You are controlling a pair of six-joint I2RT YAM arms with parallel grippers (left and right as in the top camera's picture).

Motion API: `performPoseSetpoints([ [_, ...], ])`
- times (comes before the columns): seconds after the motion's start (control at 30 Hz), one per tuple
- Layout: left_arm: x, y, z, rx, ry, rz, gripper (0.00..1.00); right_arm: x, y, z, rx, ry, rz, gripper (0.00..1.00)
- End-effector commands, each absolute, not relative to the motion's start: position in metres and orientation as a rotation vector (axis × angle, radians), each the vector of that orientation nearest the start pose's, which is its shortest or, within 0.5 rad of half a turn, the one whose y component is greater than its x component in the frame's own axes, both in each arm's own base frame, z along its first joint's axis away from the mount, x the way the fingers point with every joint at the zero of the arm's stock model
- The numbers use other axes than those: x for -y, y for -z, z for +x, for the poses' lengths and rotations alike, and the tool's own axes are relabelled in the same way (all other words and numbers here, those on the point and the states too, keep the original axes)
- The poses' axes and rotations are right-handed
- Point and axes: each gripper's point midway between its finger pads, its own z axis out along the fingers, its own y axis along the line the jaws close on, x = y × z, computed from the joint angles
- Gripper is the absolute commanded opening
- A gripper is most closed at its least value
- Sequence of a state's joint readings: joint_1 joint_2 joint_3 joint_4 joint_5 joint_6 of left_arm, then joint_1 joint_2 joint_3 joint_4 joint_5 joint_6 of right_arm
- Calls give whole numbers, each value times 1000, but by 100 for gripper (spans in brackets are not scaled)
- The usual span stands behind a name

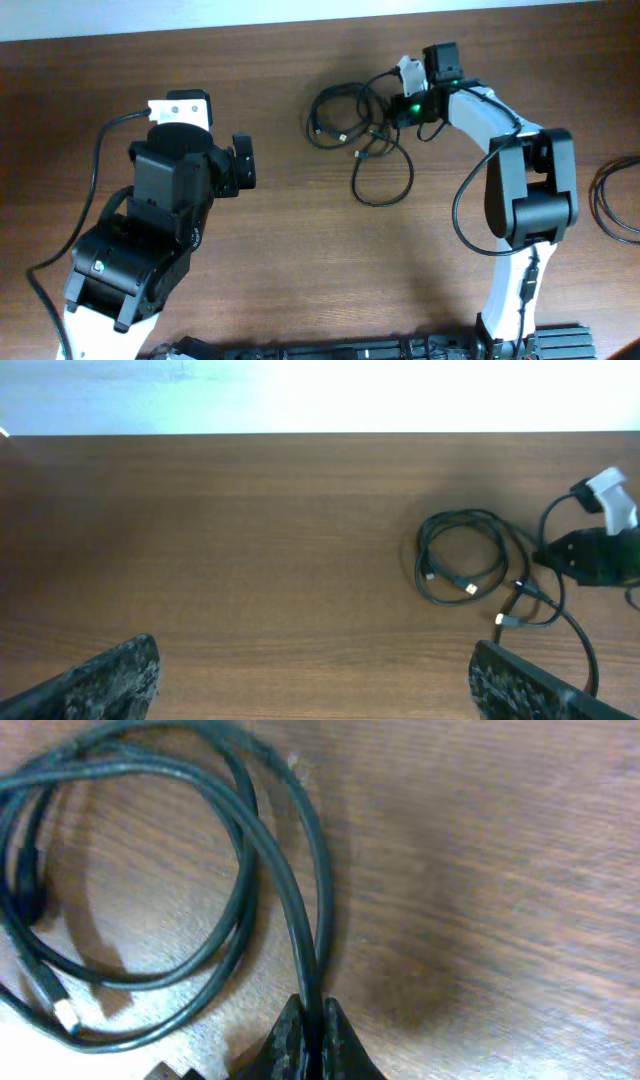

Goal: Untangle cables
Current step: 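Drag the grasped cable up and off to the upper right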

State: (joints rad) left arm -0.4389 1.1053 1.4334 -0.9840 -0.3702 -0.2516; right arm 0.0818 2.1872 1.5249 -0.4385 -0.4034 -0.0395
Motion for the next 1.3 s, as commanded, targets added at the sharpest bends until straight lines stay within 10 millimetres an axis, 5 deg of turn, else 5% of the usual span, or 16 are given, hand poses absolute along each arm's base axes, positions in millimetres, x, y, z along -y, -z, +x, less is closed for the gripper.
performPoseSetpoints([
  [0.0, 71, -344, 298, -2172, -7, -9, 99, -113, -66, 514, -2532, -589, -308, 4],
  [0.27, 71, -344, 298, -2172, -7, -9, 99, -117, -190, 508, -2406, -587, -342, 4],
  [0.43, 71, -344, 298, -2172, -7, -9, 99, -133, -311, 487, -2159, -666, -437, 4],
  [0.63, 71, -344, 298, -2172, -7, -9, 99, -131, -471, 431, -1800, -608, -492, 4],
  [0.87, 71, -344, 298, -2172, -7, -9, 99, -126, -601, 363, -1415, -520, -528, 4],
  [1.1, 71, -344, 298, -2172, -7, -9, 99, -121, -686, 316, -1064, -429, -552, 4],
  [1.27, 71, -344, 298, -2172, -7, -9, 99, -120, -689, 315, -1049, -422, -552, 4],
])
